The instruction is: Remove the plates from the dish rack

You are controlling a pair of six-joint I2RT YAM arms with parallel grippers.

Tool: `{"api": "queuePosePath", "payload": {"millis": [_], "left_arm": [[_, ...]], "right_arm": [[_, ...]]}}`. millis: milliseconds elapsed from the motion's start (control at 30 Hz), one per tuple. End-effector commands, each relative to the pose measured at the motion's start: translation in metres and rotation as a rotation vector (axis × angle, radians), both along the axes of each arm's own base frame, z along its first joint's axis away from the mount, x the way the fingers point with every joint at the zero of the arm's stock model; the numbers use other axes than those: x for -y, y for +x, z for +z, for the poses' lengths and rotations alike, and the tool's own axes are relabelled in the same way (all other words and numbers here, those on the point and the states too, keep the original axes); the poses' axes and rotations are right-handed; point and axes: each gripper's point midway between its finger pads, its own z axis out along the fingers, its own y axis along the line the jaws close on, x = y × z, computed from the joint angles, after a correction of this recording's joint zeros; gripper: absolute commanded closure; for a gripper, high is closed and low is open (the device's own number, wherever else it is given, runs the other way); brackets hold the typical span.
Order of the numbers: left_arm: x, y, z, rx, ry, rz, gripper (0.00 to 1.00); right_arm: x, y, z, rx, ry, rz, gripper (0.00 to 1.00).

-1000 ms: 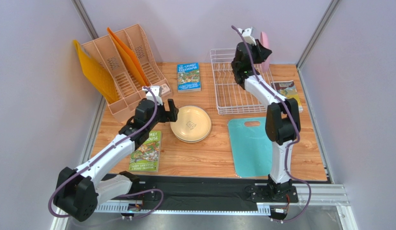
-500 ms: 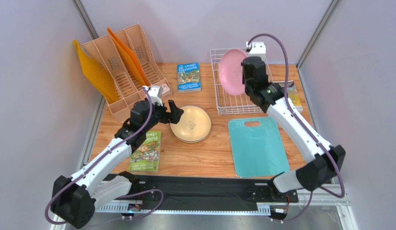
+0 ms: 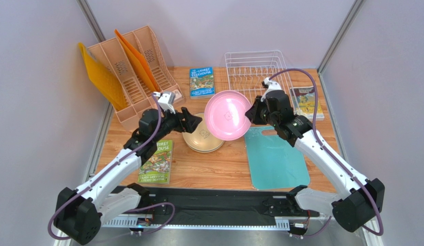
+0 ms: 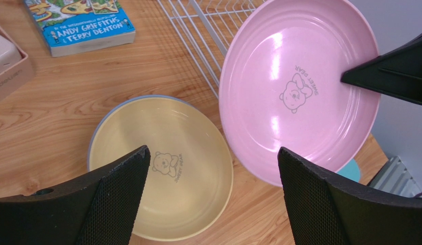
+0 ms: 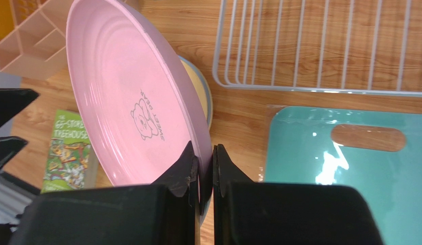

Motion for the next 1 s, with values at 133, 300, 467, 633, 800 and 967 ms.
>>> {"api": "queuePosePath", "payload": {"millis": [133, 300, 467, 633, 800, 967], "left_arm": [[0.025, 0.001, 0.003, 0.012, -0.04, -0.06, 0.05], [0.033, 0.003, -0.001, 0.003, -0.038, -0.067, 0.25], [0.035, 0.006, -0.005, -0.022, -0.029, -0.058, 0.77], [0.029, 0.007, -0.013, -0.037, 0.003, -0.026, 1.0], [0.017, 0.01, -0.016, -0.033, 0.049, 0.024, 1.0], [0.002, 0.012, -0.022, -0.042, 0.101, 0.093, 1.0]], "right_arm": [[-0.039, -0.01, 0.048, 0.074, 0.262, 0.116, 0.97], [-0.046, -0.015, 0.044, 0.055, 0.298, 0.149, 0.95], [-0.052, -0.018, 0.043, 0.041, 0.33, 0.17, 0.95], [-0.051, -0.015, 0.035, 0.026, 0.311, 0.161, 0.85], [-0.045, -0.013, 0.029, 0.026, 0.286, 0.126, 0.5], [-0.028, -0.007, 0.024, 0.038, 0.206, 0.058, 0.26]]}}
